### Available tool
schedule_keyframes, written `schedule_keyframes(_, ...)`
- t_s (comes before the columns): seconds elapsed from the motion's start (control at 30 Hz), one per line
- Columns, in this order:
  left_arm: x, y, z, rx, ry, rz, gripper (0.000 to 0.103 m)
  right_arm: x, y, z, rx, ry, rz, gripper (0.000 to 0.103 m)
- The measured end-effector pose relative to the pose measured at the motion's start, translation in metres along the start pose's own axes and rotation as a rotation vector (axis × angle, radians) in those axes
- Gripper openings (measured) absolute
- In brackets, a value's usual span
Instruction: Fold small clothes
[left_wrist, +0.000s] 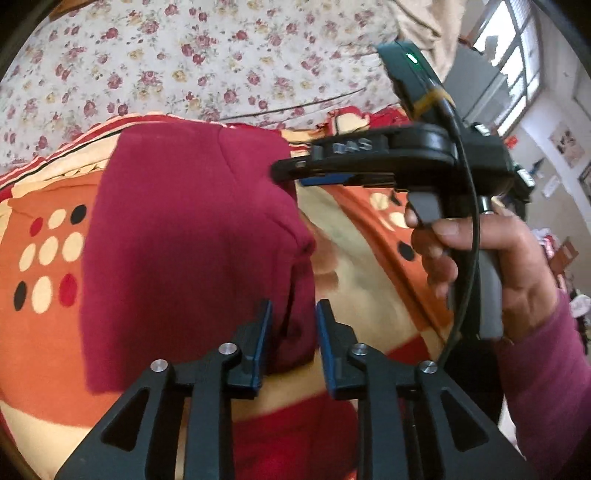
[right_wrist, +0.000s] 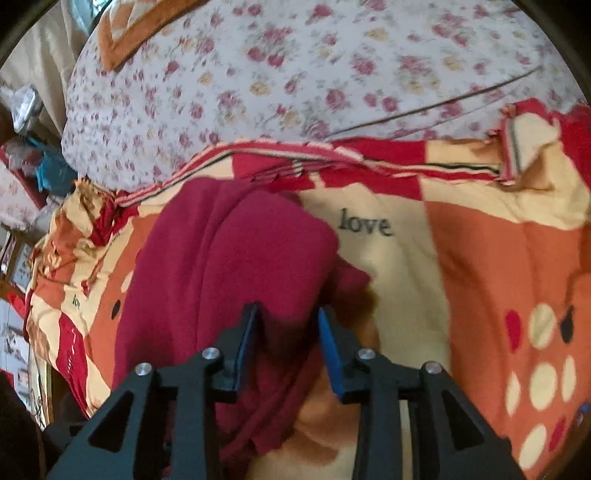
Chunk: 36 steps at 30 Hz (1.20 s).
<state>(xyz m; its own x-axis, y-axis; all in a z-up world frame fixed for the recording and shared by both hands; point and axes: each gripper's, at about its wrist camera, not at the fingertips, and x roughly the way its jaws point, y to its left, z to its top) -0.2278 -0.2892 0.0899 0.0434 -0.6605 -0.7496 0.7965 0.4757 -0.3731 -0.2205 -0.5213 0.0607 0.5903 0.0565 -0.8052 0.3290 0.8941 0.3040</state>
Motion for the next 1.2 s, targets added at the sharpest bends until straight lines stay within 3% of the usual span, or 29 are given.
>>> schedule_keyframes(0.1,-0.030,0.010,-0.004,-0.003,-0.036,0.008,0.006,-0.027,0.011,-0.010,-0.044,-0.048,-0.003,0.035)
schedule_keyframes(0.2,-0.047,0.023,-0.001,-0.013,-0.091,0.064,0.006,-0.043,0.034,-0.022,-0.114,-0.072,0.021,0.035)
schedule_keyframes(0.33,-0.046,0.047,0.003,-0.070,-0.121,0.128,0.007,-0.038,0.069,-0.039,-0.205,-0.046,0.028,0.035)
schedule_keyframes(0.43,-0.029,0.062,0.002,-0.102,-0.101,0.165,0.006,-0.023,0.080,-0.051,-0.243,-0.006,-0.001,0.035)
schedule_keyframes(0.63,-0.004,0.075,-0.013,-0.126,-0.052,0.169,0.006,-0.010,0.057,-0.070,-0.224,0.031,-0.103,0.032)
schedule_keyframes(0.77,-0.001,0.070,-0.016,-0.097,-0.061,0.191,0.006,-0.006,0.041,-0.081,-0.166,0.047,-0.057,0.032)
schedule_keyframes(0.9,-0.002,0.069,-0.016,-0.089,-0.065,0.200,0.006,-0.020,0.046,-0.083,-0.163,0.025,-0.070,0.032)
schedule_keyframes(1.0,-0.002,0.069,-0.016,-0.092,-0.067,0.203,0.006,-0.040,0.055,-0.085,-0.141,-0.016,-0.033,0.035)
schedule_keyframes(1.07,-0.001,0.068,-0.016,-0.091,-0.068,0.206,0.006,-0.051,0.066,-0.088,-0.153,-0.040,0.017,0.047)
schedule_keyframes(1.1,-0.001,0.068,-0.016,-0.090,-0.068,0.208,0.006,-0.055,0.073,-0.091,-0.162,-0.048,0.043,0.060)
schedule_keyframes(1.13,-0.001,0.067,-0.015,-0.090,-0.068,0.210,0.006,-0.054,0.077,-0.094,-0.165,-0.046,0.055,0.065)
schedule_keyframes(1.2,-0.001,0.067,-0.016,-0.092,-0.069,0.211,0.007,-0.045,0.083,-0.100,-0.178,-0.015,0.051,0.064)
